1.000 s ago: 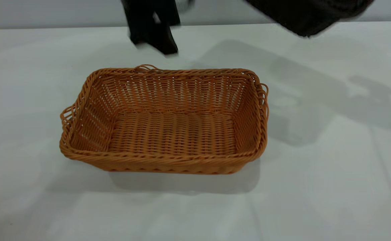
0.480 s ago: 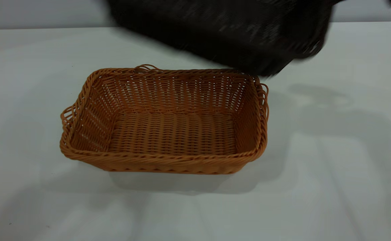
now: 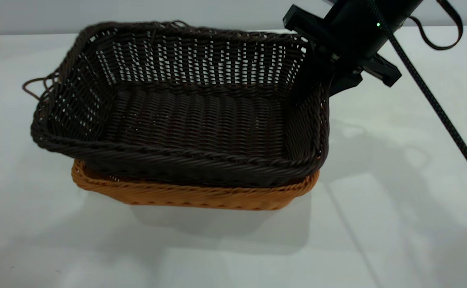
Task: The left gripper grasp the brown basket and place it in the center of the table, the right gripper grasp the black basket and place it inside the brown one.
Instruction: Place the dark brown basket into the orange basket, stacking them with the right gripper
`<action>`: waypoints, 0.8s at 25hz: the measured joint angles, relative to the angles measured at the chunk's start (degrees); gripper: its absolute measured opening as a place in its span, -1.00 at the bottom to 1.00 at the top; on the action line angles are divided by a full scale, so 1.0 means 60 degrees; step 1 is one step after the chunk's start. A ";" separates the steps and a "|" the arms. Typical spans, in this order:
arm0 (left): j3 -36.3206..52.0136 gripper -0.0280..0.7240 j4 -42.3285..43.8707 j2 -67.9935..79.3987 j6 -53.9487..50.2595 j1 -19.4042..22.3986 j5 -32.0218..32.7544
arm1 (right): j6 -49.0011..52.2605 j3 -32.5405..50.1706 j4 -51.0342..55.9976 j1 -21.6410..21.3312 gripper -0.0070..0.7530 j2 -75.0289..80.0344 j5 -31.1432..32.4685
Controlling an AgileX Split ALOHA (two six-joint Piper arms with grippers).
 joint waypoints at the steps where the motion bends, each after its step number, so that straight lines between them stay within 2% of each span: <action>1: 0.0000 0.19 0.0008 0.0000 0.0000 0.0000 0.0000 | 0.0000 0.0000 0.0000 0.0000 -0.75 0.0024 -0.0158; 7: 0.0000 0.19 0.0008 0.0000 0.0000 0.0000 0.0000 | 0.0000 0.0000 -0.0154 0.0000 -0.75 0.0090 -0.0788; 20: 0.0000 0.19 0.0008 0.0000 0.0000 0.0000 0.0000 | 0.0268 -0.0029 -0.1507 -0.0295 -0.75 0.0099 -0.0652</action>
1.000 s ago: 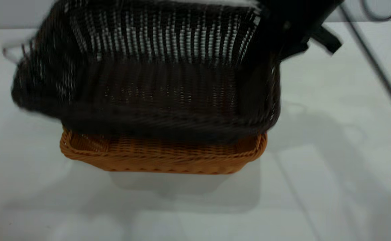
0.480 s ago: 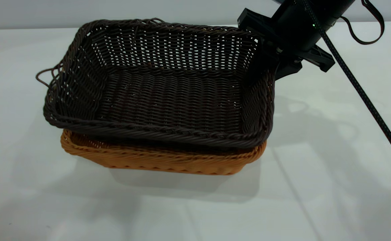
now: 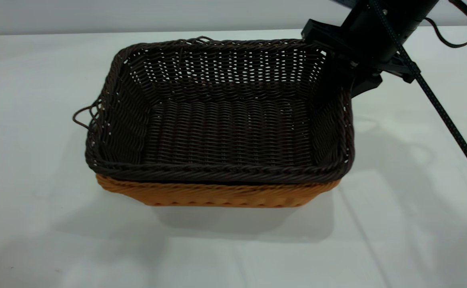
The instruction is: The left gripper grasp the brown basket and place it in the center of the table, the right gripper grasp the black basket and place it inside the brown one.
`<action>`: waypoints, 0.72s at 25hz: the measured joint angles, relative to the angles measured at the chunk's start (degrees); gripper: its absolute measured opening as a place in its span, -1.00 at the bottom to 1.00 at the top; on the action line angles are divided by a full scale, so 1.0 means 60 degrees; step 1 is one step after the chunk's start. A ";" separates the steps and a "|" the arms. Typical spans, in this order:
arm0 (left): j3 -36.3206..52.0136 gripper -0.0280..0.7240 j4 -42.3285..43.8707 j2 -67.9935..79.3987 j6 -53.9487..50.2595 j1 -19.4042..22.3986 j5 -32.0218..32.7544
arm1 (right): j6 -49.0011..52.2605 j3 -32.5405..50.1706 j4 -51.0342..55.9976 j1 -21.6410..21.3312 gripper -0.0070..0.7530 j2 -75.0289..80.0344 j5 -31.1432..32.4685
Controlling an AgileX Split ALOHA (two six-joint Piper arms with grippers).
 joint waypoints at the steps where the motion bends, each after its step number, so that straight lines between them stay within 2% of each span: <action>1: 0.0000 0.19 0.0000 0.0000 0.0000 0.0000 0.0000 | 0.0000 -0.0019 -0.0047 0.0000 -0.74 0.0000 0.0021; 3: 0.0000 0.19 0.0000 0.0000 0.0000 0.0000 0.0000 | 0.0000 -0.0022 -0.0070 0.0000 -0.67 0.0000 0.0021; 5: 0.0000 0.19 0.0000 0.0000 0.0000 0.0000 0.0000 | 0.0000 -0.0022 -0.0059 0.0000 -0.51 -0.0010 0.0030; 9: 0.0000 0.19 0.0000 0.0000 0.0000 0.0000 0.0000 | -0.0165 -0.0075 -0.0240 0.0000 0.03 -0.0179 0.0283; 12: 0.0000 0.19 0.0000 -0.0074 -0.0152 0.0000 0.0000 | -0.0420 -0.0378 -0.0756 -0.0010 0.41 -0.0563 0.1002; 15: 0.0004 0.19 0.0032 -0.0416 -0.0783 0.0000 0.0000 | -0.0396 -0.0931 -0.1642 -0.0010 0.59 -0.1286 0.1833; 18: 0.0004 0.19 0.0406 -0.1096 -0.1821 0.0000 0.0031 | -0.0071 -0.1362 -0.2383 -0.0028 0.60 -0.2334 0.2762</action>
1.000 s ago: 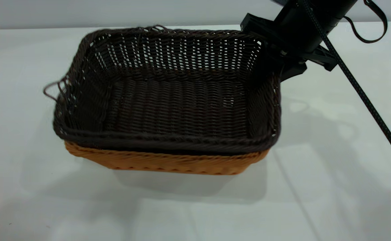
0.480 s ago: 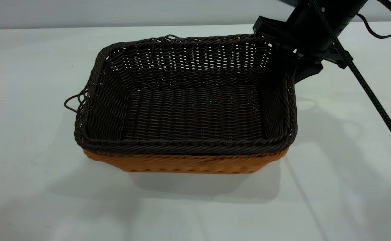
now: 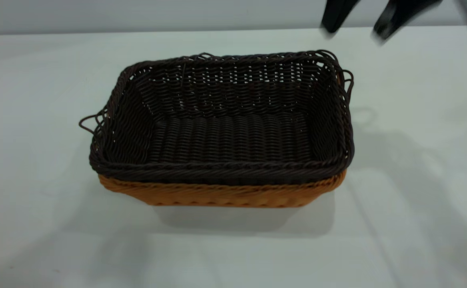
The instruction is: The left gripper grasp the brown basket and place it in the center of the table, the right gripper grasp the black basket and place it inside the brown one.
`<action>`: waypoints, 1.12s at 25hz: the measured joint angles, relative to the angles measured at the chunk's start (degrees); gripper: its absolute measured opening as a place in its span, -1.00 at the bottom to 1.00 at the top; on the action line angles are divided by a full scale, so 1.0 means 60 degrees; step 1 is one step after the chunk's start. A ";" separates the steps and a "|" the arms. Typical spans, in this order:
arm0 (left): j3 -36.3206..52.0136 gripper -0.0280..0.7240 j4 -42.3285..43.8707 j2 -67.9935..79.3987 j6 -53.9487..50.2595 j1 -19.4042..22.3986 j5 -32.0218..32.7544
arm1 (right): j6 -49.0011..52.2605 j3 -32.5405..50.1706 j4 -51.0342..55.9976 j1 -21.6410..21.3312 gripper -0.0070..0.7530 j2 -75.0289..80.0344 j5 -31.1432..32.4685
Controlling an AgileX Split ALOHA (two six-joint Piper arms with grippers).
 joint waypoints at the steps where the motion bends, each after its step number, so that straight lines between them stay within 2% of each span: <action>1: 0.0000 0.19 0.0171 -0.0306 -0.0453 0.0000 0.0067 | 0.0072 -0.0075 -0.0159 0.0000 0.57 -0.0433 0.0328; 8: 0.0000 0.19 0.1296 -0.2547 -0.4216 0.0000 0.1127 | 0.0967 0.0097 -0.1014 0.0000 0.46 -0.3725 0.1729; 14: 0.0000 0.19 0.1838 -0.3906 -0.6704 0.0000 0.2641 | 0.1442 0.1244 -0.1380 0.0000 0.46 -0.6862 0.1997; 21: 0.0316 0.19 0.2134 -0.4382 -0.9201 -0.0002 0.2659 | 0.1867 0.3640 -0.2331 0.0000 0.46 -1.0934 0.2060; 28: 0.2495 0.19 0.1930 -0.4467 -0.9704 -0.0002 0.2659 | 0.1887 0.6516 -0.3358 0.0000 0.46 -1.4009 0.1838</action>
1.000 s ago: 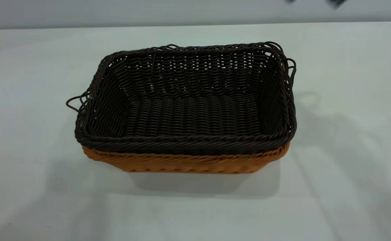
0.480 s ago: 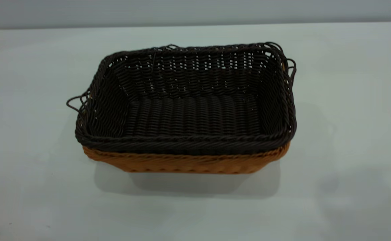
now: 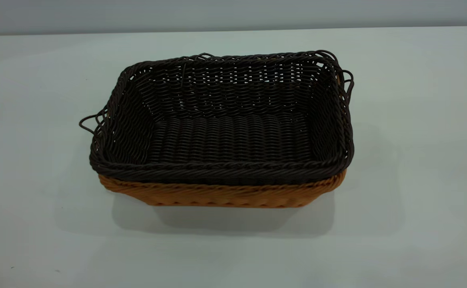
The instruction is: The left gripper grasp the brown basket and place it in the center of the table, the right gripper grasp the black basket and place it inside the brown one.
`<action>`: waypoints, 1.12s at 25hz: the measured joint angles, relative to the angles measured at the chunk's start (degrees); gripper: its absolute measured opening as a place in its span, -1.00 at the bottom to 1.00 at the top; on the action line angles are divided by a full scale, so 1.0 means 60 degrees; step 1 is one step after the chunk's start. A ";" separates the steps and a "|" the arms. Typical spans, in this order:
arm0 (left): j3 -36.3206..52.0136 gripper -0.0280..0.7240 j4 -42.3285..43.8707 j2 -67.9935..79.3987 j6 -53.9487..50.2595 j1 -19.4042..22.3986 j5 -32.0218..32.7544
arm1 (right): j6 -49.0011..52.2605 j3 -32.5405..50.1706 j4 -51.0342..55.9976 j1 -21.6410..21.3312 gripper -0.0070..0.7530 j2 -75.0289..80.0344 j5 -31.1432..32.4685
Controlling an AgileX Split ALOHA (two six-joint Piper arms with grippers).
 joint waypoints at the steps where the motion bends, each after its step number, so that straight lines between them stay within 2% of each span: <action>1: 0.0348 0.19 -0.0099 0.0000 0.0000 0.0000 0.0000 | 0.0018 0.0386 -0.0088 0.0000 0.46 -0.0255 -0.0086; 7: 0.2829 0.19 -0.0289 0.0015 -0.0026 0.0000 0.0000 | 0.0206 0.2190 -0.0191 0.0000 0.46 -0.1396 -0.0870; 13: 0.5020 0.19 -0.0445 -0.0424 -0.0034 0.0000 -0.0084 | 0.0236 0.2325 -0.0182 0.0000 0.46 -0.1646 -0.1059; 17: 0.6383 0.19 -0.0466 -0.1280 -0.0034 0.0000 -0.0569 | 0.0236 0.2325 -0.0190 0.0000 0.46 -0.1654 -0.1059; 28: 0.6542 0.19 -0.0488 -0.4399 -0.0034 0.0000 -0.0749 | 0.0243 0.2325 -0.0181 -0.0170 0.46 -0.1881 -0.1076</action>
